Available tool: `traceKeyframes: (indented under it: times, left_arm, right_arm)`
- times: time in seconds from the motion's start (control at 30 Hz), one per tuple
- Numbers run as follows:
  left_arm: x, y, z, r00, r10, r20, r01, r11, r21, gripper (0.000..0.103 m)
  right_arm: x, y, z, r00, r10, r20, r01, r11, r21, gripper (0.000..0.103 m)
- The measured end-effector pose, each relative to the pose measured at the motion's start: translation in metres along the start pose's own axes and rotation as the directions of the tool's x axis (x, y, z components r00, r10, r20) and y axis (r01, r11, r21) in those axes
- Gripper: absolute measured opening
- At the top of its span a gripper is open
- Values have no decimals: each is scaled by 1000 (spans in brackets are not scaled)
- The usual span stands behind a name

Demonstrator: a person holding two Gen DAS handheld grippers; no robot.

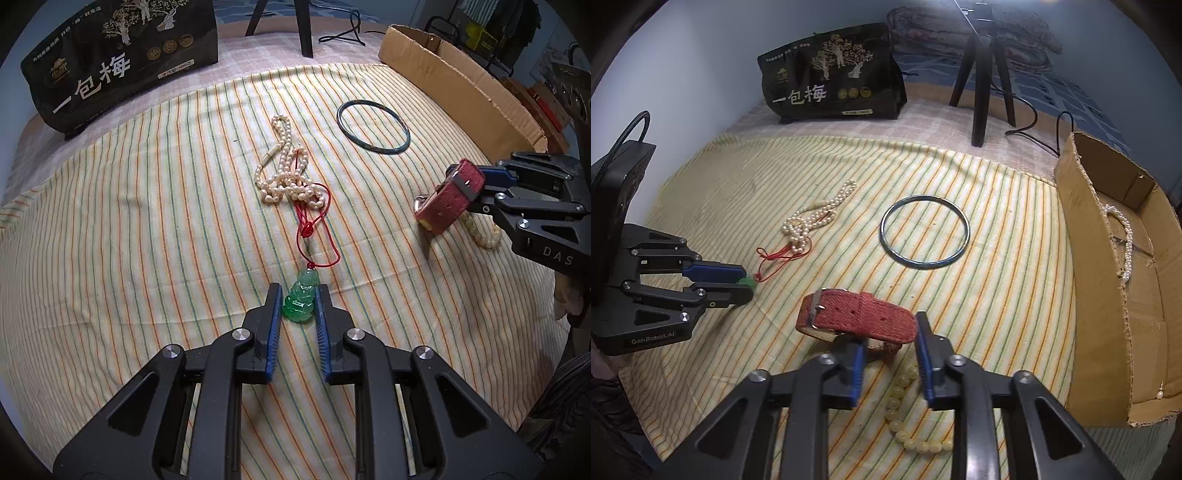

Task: Organize jewelry
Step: 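Close left tool on the jade pendant while right tool grips the watch strap, then carry the jade pendant with left tool while right tool carries the watch into the box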

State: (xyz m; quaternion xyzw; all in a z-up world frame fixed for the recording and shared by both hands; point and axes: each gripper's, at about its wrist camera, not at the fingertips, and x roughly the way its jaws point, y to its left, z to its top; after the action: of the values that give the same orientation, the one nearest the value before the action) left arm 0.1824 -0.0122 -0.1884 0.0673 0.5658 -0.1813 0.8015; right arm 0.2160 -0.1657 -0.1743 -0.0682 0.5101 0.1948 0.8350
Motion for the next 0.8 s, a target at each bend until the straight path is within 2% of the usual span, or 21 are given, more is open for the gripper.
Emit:
traceKeyframes:
  times: [0.33,0.8]
  left_arm:
    - [-10,-1,-3,1000,-14,8,14,999,-37,16]
    - [-45,-6,-5,996,-50,74,55,996,-74,15]
  right_arm:
    - [-9,-1,-1,1000,2,26,-2,1000,8,8]
    - [-26,-1,1,996,-1,85,-1,1000,18,4]
